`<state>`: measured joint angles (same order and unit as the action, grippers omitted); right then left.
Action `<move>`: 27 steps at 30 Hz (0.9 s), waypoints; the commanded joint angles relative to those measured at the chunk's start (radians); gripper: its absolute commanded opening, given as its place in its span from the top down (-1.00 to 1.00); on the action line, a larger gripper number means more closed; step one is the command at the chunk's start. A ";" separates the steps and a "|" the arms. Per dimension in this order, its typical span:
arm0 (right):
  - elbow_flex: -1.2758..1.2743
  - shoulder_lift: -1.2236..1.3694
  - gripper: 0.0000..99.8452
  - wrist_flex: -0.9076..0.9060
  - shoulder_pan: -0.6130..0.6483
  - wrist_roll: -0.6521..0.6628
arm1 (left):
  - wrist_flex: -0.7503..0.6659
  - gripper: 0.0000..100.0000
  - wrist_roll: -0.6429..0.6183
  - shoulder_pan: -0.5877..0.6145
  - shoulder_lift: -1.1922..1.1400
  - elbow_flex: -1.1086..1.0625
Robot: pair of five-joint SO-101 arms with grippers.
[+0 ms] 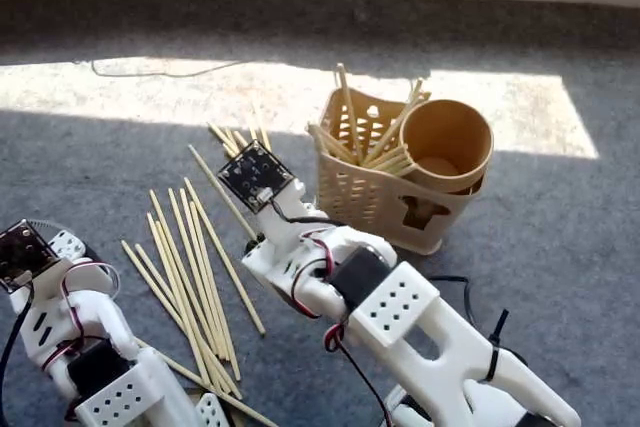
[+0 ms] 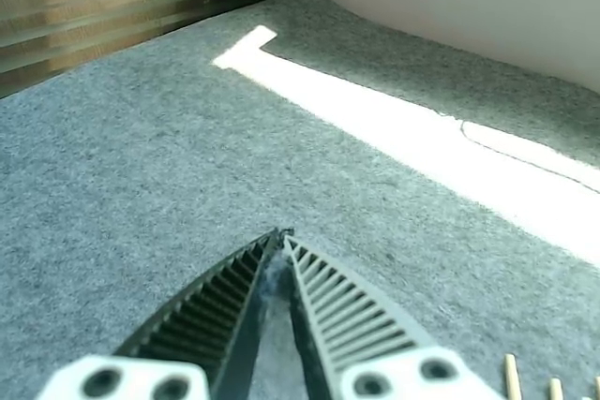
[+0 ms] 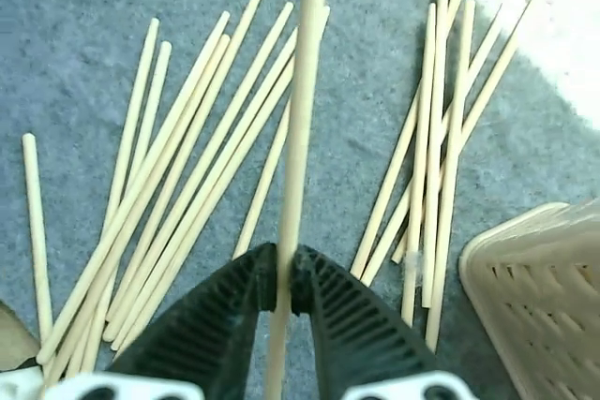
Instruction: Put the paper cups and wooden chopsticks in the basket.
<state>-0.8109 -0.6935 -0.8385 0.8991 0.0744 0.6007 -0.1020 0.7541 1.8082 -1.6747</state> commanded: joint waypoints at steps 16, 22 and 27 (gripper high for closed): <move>-0.371 -0.618 0.99 0.371 -0.051 0.124 | -0.015 0.96 0.008 -0.019 0.005 -0.021; -0.412 -0.716 0.99 0.466 -0.143 0.123 | -0.015 0.96 0.008 -0.019 0.005 -0.021; -0.412 -0.759 0.99 0.476 -0.150 0.121 | -0.015 0.96 0.008 -0.019 0.005 -0.021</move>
<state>-1.2283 -1.4177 -0.3966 0.7641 0.1910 0.6007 -0.1020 0.7541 1.8082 -1.6747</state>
